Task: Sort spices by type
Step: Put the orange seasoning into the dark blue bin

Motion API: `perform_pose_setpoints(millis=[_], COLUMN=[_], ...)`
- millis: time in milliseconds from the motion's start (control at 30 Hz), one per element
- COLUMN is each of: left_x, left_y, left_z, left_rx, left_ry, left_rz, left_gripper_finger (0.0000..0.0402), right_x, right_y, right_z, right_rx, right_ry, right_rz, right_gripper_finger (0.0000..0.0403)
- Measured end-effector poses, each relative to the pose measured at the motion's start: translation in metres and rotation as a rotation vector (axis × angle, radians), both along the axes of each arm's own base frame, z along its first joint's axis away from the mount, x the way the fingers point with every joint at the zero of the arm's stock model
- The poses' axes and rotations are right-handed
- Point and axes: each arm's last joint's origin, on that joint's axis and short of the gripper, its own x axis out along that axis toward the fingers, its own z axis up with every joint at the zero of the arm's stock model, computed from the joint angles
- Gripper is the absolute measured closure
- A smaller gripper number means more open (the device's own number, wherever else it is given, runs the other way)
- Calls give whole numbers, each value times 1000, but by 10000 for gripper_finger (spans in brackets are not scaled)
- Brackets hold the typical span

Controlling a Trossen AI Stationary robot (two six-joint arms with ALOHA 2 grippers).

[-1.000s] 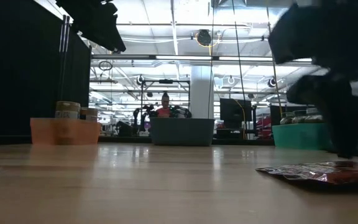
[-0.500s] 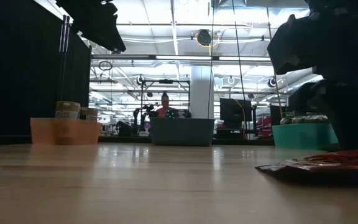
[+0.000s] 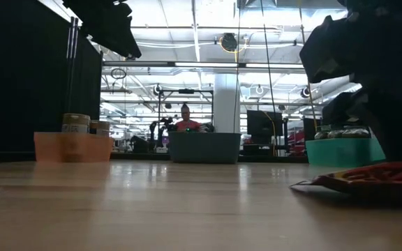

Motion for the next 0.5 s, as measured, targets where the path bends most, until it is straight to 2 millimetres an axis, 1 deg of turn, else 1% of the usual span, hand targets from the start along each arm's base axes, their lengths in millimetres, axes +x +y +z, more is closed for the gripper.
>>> perform_pose_setpoints(millis=[233,500], left_x=[0,0], left_y=[0,0], left_z=[0,0], left_rx=[0,1], left_ry=[0,0], left_rz=[0,1], left_gripper_finger=[52,52], right_x=[2,6], right_y=[-9,-30], right_z=[5,20], right_rx=[-3,-8], right_ry=[-6,-37], right_rz=[-1,-26], right_gripper_finger=[335,335])
